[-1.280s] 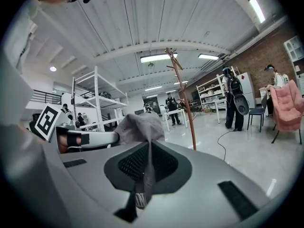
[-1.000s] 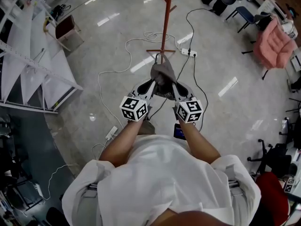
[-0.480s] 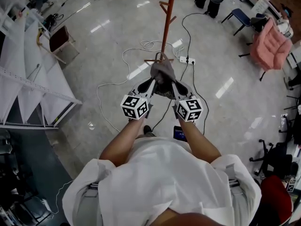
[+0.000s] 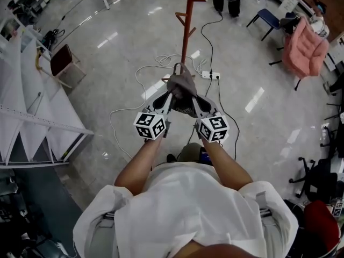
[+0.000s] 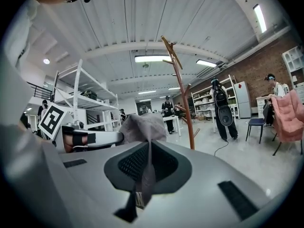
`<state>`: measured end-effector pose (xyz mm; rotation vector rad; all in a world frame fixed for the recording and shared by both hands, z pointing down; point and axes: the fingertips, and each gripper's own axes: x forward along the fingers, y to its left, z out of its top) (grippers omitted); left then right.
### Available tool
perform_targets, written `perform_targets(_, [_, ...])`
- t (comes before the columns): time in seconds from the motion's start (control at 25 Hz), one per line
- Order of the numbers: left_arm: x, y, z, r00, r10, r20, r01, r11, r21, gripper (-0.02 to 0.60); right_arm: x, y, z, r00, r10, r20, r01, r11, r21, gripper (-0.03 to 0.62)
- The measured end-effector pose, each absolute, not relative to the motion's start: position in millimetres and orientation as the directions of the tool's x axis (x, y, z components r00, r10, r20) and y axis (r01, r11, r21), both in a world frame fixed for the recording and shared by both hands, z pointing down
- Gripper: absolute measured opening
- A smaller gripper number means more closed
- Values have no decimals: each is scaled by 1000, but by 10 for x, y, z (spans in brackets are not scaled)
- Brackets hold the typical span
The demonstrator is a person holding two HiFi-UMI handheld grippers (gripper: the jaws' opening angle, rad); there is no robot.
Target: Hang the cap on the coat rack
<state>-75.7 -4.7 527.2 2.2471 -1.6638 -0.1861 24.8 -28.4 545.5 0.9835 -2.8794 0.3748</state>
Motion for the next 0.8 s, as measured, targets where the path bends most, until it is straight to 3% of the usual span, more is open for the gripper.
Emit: perform_targets(0.8, [-1214,-1696,5044,212,-975,70,-935,-182,305,21,-228,-1994,5195,-868,-489,93,-497,841,-213,28])
